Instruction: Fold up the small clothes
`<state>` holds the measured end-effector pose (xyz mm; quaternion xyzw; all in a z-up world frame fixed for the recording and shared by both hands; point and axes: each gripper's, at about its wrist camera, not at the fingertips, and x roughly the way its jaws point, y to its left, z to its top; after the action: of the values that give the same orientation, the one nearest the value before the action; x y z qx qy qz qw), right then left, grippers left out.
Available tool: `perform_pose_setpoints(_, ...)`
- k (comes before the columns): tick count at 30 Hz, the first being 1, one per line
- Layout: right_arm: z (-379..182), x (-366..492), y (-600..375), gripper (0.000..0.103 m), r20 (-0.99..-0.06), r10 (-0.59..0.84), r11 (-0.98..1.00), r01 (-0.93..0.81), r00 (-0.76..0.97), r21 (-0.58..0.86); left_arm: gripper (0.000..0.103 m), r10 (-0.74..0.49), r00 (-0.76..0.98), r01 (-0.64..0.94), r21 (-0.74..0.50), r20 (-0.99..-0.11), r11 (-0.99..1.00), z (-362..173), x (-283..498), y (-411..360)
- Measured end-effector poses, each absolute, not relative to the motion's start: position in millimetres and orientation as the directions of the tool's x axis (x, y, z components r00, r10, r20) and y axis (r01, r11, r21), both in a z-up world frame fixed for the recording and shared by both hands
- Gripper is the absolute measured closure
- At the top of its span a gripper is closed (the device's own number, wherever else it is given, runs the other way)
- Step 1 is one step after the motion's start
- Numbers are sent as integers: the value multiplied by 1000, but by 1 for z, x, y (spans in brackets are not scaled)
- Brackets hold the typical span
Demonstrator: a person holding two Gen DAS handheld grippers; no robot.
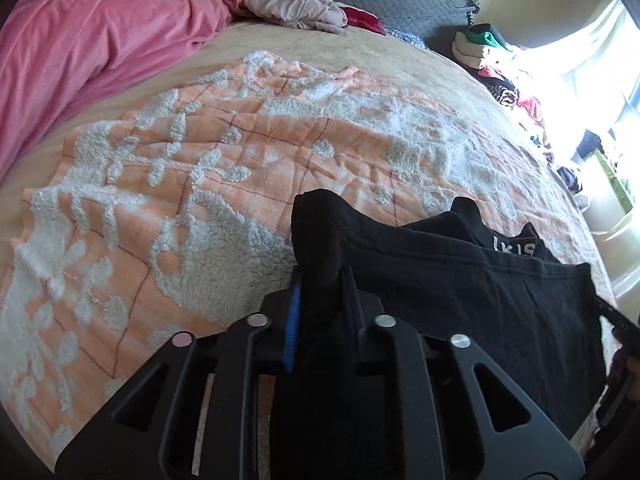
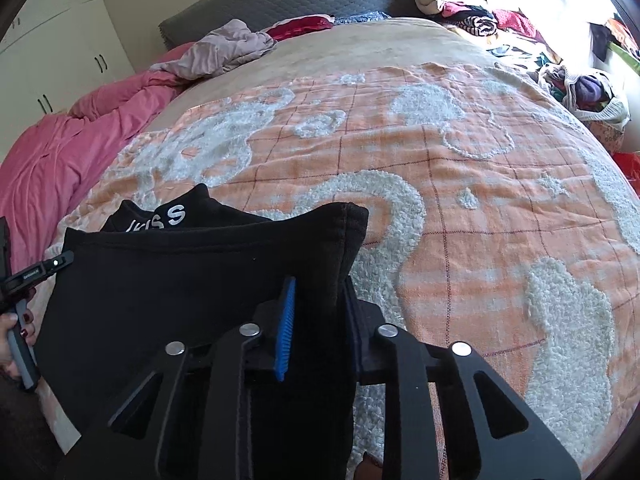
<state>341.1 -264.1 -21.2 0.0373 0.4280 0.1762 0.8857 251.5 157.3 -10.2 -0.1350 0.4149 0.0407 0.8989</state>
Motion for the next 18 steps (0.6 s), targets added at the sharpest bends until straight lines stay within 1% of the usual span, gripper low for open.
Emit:
perform_pose_setpoints(3,-10,334,-265,96,-727,332,938,-292,601,187,100,-9,686,-166,-169,-728,971,4,245,150)
perform_pose_setpoints(5,-3,332,-268,96,-706,346,935,-292,617,203,100,-6,714,-153,-165,-700,974,18,239,149)
perform_pose_setpoints(10,12,331,-273,96,-648,363,931,-293,670,218,100,-10,759,-153,-193,-651,969,42,238,155)
perform_pose_setpoints(14,9,337,-275,96,-646,346,938,-267,680,221,100,-18,743,-173,-218,-669,960,33,250,163)
perform_pose_setpoints(18,-1,344,-271,96,-668,318,947,-254,673,195,100,8,710,-201,-192,-704,960,11,257,164)
